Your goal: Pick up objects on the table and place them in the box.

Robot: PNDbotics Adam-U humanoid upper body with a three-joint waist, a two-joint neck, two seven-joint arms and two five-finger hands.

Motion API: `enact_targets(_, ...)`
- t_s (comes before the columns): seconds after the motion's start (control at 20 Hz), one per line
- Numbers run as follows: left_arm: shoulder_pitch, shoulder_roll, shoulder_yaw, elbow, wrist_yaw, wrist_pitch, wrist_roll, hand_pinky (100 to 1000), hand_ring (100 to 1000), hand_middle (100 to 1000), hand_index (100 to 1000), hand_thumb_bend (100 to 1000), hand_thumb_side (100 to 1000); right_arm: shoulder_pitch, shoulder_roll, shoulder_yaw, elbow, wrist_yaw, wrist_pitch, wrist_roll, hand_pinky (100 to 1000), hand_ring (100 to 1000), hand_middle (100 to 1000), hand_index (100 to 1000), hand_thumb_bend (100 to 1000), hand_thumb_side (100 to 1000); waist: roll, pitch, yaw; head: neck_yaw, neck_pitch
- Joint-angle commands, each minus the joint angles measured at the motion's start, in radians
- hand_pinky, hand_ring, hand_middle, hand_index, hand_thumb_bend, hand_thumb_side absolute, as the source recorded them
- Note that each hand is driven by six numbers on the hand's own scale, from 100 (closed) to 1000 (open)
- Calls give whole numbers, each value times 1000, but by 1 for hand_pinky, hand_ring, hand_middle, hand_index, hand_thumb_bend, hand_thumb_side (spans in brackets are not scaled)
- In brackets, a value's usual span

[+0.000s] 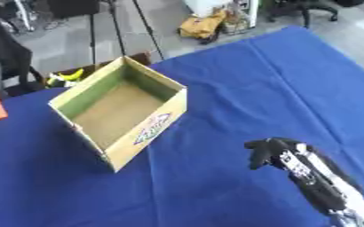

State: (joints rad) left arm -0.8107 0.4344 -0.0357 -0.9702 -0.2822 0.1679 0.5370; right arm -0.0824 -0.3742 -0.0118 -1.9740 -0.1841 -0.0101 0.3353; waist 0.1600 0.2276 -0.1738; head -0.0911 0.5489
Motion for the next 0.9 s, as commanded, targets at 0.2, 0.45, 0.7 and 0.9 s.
enact_targets(0.2,-31,18,-111,-199,21,-7,-215,460,622,464,565,100,418,-3,-4,-5,-13,-33,7,-2,638,848,543,538,100,802,-13,-35,6,-16,10)
enact_targets(0.45,-74,-55,-182,-209,-68,-11,-379,463,620,463,567,100,404,-15,-3,5,-12,-54,13,8,638,848,543,539,100,799,-20,-42,-8,-10,8)
enact_targets(0.7,-91,-147,-190,-83,-184,-29,-475,471,621,465,571,100,407,-37,-3,22,-9,-73,23,28,638,849,544,539,100,802,-18,-40,-27,0,0)
enact_targets(0.9,-84,-209,-161,26,-266,-42,-502,475,624,471,583,100,402,-43,-2,27,-7,-73,28,36,638,852,544,539,100,805,-11,-34,-33,-1,-4)
